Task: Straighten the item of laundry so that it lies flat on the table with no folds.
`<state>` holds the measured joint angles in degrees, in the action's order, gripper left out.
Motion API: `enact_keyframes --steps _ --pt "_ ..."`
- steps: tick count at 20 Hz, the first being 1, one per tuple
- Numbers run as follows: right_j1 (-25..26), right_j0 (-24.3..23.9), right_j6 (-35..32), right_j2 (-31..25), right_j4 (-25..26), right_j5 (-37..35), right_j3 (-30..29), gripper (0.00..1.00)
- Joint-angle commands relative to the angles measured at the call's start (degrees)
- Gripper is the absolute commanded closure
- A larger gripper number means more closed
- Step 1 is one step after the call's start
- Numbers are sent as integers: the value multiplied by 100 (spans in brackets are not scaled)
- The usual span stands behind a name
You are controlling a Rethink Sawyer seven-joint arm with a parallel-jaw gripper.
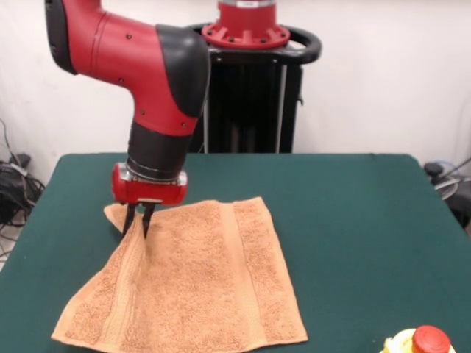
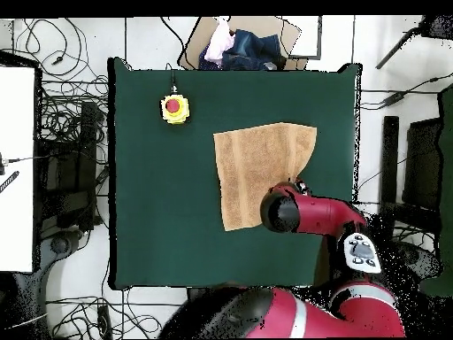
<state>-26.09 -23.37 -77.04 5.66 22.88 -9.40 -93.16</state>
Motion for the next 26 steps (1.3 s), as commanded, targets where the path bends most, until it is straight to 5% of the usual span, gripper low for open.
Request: enact_keyframes --steps 1,26 --pt "-100 -424 -68 -1206 182 -423 -498 100" --pt "-296 -1779 394 -2425 402 -1024 -684 100"
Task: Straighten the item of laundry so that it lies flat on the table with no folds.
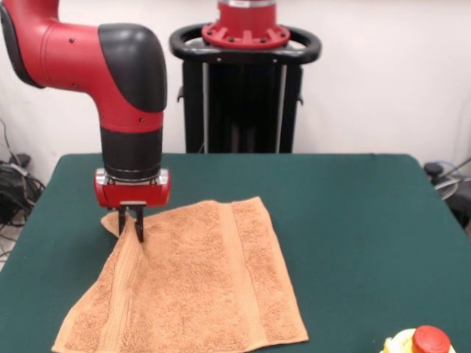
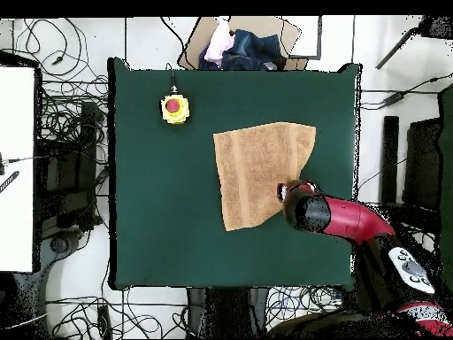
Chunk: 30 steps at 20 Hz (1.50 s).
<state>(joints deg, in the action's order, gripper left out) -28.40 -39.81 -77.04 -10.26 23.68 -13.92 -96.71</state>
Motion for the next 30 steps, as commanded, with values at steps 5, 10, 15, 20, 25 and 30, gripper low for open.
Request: enact_keyframes --steps 5,10,15,20,25,30 --pt "-22 -227 368 -918 453 -590 -273 100" --pt "-2 -274 377 -992 579 -593 -252 100" --pt "5 -305 398 -1052 654 -646 -256 100" --pt "5 -363 318 -1116 692 -617 -276 100" --pt "-90 -289 397 -1088 769 -733 -231 0" --pt "-97 -248 386 -1029 812 -740 -202 0"
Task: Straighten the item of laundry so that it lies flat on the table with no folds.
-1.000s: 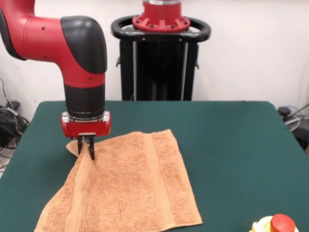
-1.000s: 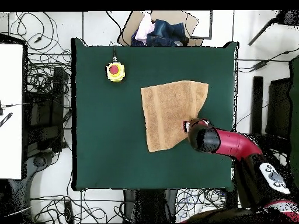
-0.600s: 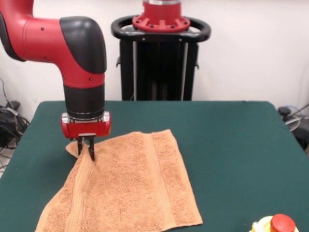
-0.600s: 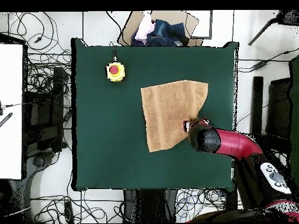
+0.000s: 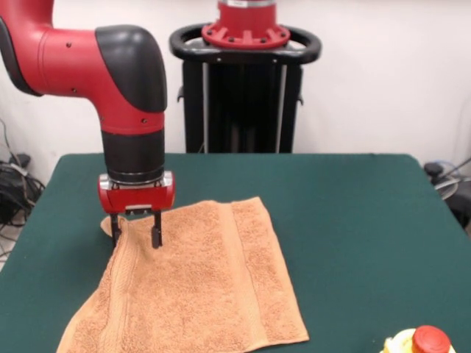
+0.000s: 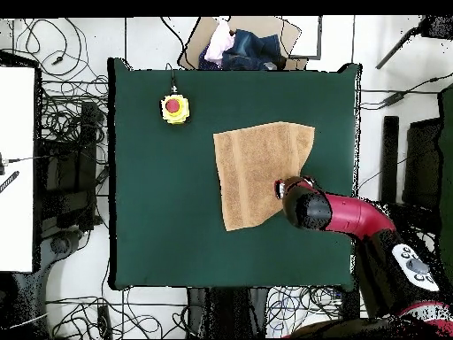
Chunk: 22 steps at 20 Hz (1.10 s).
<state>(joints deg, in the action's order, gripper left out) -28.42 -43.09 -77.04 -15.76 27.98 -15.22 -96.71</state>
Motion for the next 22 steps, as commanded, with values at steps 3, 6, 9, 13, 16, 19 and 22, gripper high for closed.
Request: enact_keyframes --steps 3,6,9,13,16,19,22 --pt "-100 83 420 -495 388 -639 -195 0" --pt "-120 75 450 -503 387 -673 -202 0" --pt "-141 88 471 -477 394 -726 -186 0" --pt "-172 328 306 -323 334 -874 -104 0" --pt "-517 587 221 -163 167 -1383 -152 0" --pt "-767 732 172 -20 158 -1656 -189 0" --pt "-406 1119 -144 392 504 -1483 139 0"
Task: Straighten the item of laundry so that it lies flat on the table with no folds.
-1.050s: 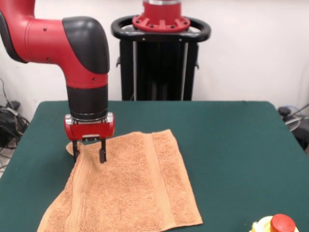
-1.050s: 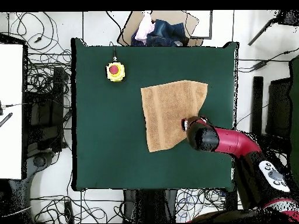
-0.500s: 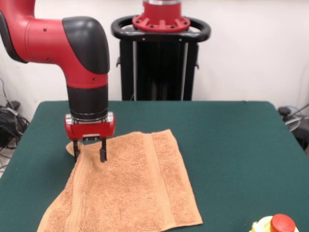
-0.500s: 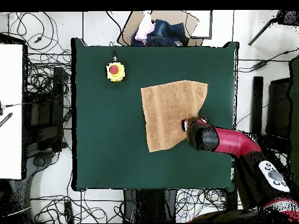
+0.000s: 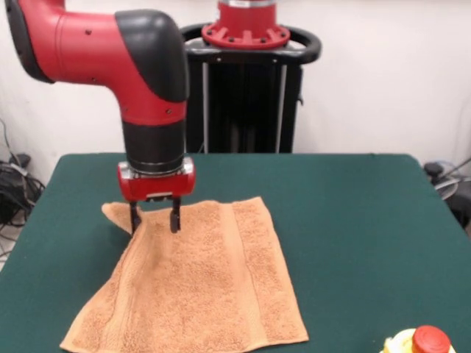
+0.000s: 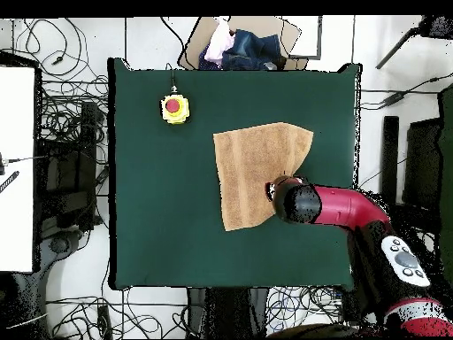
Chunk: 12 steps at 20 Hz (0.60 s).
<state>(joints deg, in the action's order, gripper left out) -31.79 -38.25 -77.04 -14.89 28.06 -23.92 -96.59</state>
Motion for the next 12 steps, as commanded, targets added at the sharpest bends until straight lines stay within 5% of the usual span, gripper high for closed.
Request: enact_keyframes --steps 1,7,12 --pt "68 811 -314 442 562 -571 258 0" --pt "339 1713 -1079 1053 495 -719 669 0" --pt "435 1385 -844 828 312 111 380 0"
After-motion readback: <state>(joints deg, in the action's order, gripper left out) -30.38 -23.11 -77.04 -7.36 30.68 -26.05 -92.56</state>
